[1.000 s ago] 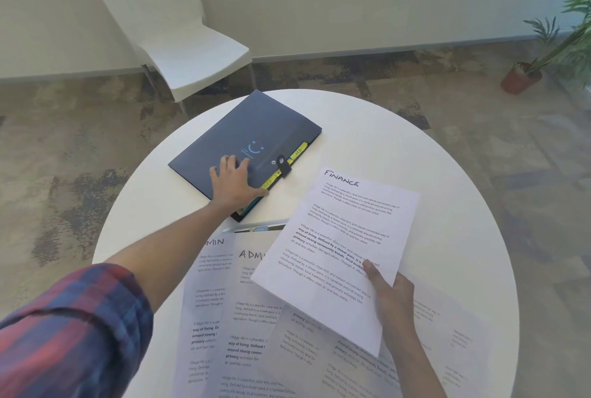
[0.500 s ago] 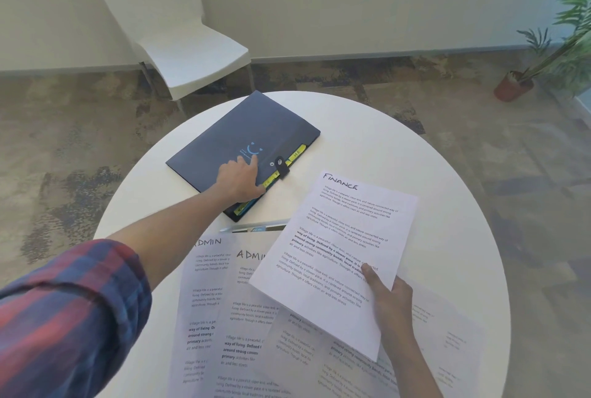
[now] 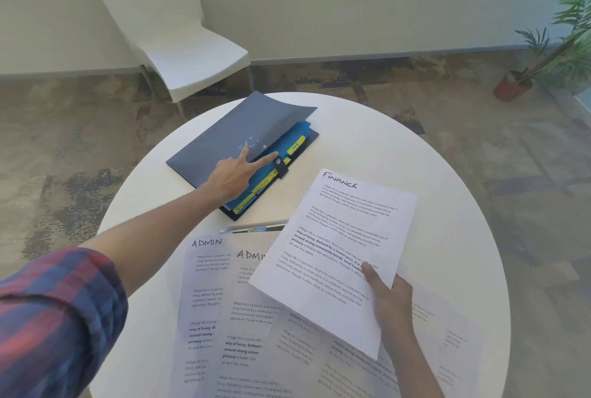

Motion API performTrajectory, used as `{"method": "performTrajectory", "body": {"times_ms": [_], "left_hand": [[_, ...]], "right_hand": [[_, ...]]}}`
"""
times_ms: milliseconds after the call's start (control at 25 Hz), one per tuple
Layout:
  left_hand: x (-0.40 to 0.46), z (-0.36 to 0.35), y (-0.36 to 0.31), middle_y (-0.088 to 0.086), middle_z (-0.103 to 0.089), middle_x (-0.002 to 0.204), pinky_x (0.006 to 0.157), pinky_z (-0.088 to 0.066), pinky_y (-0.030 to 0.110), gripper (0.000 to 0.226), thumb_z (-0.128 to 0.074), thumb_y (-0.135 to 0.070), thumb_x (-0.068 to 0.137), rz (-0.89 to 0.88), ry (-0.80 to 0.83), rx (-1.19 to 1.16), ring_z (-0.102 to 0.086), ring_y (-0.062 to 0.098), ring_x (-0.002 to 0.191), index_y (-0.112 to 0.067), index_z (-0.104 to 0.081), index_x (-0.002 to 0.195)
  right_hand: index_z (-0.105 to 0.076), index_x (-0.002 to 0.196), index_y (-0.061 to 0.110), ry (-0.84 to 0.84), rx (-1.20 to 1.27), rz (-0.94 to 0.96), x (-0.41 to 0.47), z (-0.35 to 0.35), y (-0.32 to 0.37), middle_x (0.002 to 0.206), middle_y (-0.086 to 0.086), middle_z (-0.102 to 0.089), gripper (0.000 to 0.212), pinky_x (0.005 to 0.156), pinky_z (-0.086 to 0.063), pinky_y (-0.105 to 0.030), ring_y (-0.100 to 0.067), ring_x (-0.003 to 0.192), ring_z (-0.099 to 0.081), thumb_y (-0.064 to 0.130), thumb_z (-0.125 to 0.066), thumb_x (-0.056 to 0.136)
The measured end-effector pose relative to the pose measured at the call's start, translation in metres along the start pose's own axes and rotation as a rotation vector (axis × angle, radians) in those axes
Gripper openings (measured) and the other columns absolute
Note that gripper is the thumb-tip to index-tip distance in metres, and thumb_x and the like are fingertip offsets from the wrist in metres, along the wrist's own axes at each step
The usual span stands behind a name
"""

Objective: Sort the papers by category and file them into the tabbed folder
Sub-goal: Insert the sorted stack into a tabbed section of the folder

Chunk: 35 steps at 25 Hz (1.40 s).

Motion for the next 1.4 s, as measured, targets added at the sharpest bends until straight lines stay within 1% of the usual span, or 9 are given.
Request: {"method": "performTrajectory", "body": {"times_ms": [80, 160, 240, 360, 440, 840, 1080, 1240, 1400], "left_hand": [[-0.002, 0.001, 0.003, 0.021, -0.022, 0.157, 0.043, -0.037, 0.02, 0.064, -0.033, -0.008, 0.1, -0.006, 0.005, 0.045, -0.051, 0.013, 0.055, -0.041, -0.017, 0.153], [-0.003, -0.002, 0.006, 0.015, -0.035, 0.15, 0.053, -0.05, 0.025, 0.044, -0.034, -0.014, 0.099, 0.018, 0.027, 0.084, -0.058, 0.016, 0.064, -0.022, -0.046, 0.141], [-0.002, -0.006, 0.006, 0.006, -0.047, 0.137, 0.055, -0.051, 0.028, 0.037, -0.035, -0.027, 0.1, 0.033, 0.009, 0.103, -0.061, 0.017, 0.07, -0.013, -0.057, 0.127], [-0.001, -0.01, 0.003, 0.002, -0.05, 0.134, 0.051, -0.039, 0.026, 0.053, -0.042, -0.053, 0.097, 0.049, -0.011, 0.122, -0.063, 0.018, 0.077, -0.013, -0.057, 0.128], [-0.002, -0.011, 0.002, 0.003, -0.048, 0.137, 0.051, -0.035, 0.024, 0.058, -0.044, -0.056, 0.094, 0.052, -0.005, 0.128, -0.063, 0.018, 0.079, -0.014, -0.054, 0.132], [-0.006, 0.023, 0.009, 0.001, -0.053, 0.133, 0.043, -0.024, 0.022, 0.044, -0.044, -0.018, 0.092, 0.068, -0.046, 0.086, -0.05, 0.015, 0.063, -0.012, -0.053, 0.134], [-0.015, 0.039, 0.01, -0.001, -0.052, 0.138, 0.045, -0.029, 0.023, 0.045, -0.034, -0.022, 0.099, 0.082, -0.092, 0.09, -0.05, 0.016, 0.063, -0.015, -0.045, 0.143], [-0.023, 0.049, 0.004, -0.001, -0.054, 0.136, 0.048, -0.036, 0.026, 0.046, -0.035, -0.022, 0.1, 0.069, -0.079, 0.084, -0.065, 0.022, 0.077, -0.016, -0.043, 0.145], [-0.028, 0.058, -0.007, -0.001, -0.063, 0.121, 0.047, -0.03, 0.024, 0.039, -0.034, -0.021, 0.101, 0.05, -0.077, 0.086, -0.064, 0.021, 0.079, -0.013, -0.054, 0.133]], "right_hand": [[-0.072, 0.104, 0.021, 0.004, -0.003, 0.006, -0.001, -0.001, 0.0, 0.105, 0.002, -0.076, 0.014, 0.095, -0.054, -0.045, -0.019, 0.099, -0.071, 0.022, -0.071, 0.09], [-0.072, 0.105, 0.02, 0.005, -0.001, 0.003, -0.001, -0.001, 0.001, 0.104, 0.002, -0.077, 0.016, 0.095, -0.054, -0.046, -0.018, 0.098, -0.072, 0.023, -0.072, 0.09], [-0.072, 0.104, 0.02, 0.004, -0.001, -0.001, 0.0, 0.0, 0.001, 0.103, 0.002, -0.077, 0.015, 0.095, -0.055, -0.047, -0.019, 0.098, -0.072, 0.024, -0.072, 0.089], [-0.073, 0.104, 0.02, -0.002, -0.002, 0.0, 0.0, 0.001, 0.002, 0.103, 0.002, -0.077, 0.015, 0.092, -0.056, -0.046, -0.02, 0.096, -0.072, 0.024, -0.072, 0.089], [-0.073, 0.101, 0.021, -0.005, -0.001, -0.002, 0.0, 0.002, 0.003, 0.102, 0.001, -0.077, 0.012, 0.091, -0.056, -0.045, -0.019, 0.095, -0.073, 0.023, -0.072, 0.089], [-0.073, 0.107, 0.012, 0.04, 0.056, -0.057, 0.006, -0.011, 0.024, 0.1, -0.005, -0.078, 0.02, 0.087, -0.059, -0.048, -0.027, 0.092, -0.075, 0.022, -0.072, 0.089], [-0.07, 0.092, 0.026, 0.135, 0.043, -0.033, 0.027, -0.045, 0.054, 0.102, -0.003, -0.077, 0.011, 0.088, -0.057, -0.045, -0.027, 0.095, -0.073, 0.016, -0.072, 0.089], [-0.07, 0.1, 0.013, 0.123, -0.1, 0.013, 0.052, -0.071, 0.08, 0.098, -0.002, -0.075, 0.011, 0.063, -0.056, -0.016, -0.017, 0.08, -0.07, 0.019, -0.07, 0.091], [-0.07, 0.111, 0.006, 0.114, -0.228, 0.045, 0.073, -0.101, 0.09, 0.108, -0.007, -0.073, 0.024, 0.08, -0.055, -0.031, -0.026, 0.092, -0.068, 0.017, -0.069, 0.09]]}}
Point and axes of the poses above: each hand's wrist, its own x-axis towards the middle knuckle, its own z-axis out of the back of the hand, y = z × x, the point moved 2 cm from there along x, towards the middle knuckle
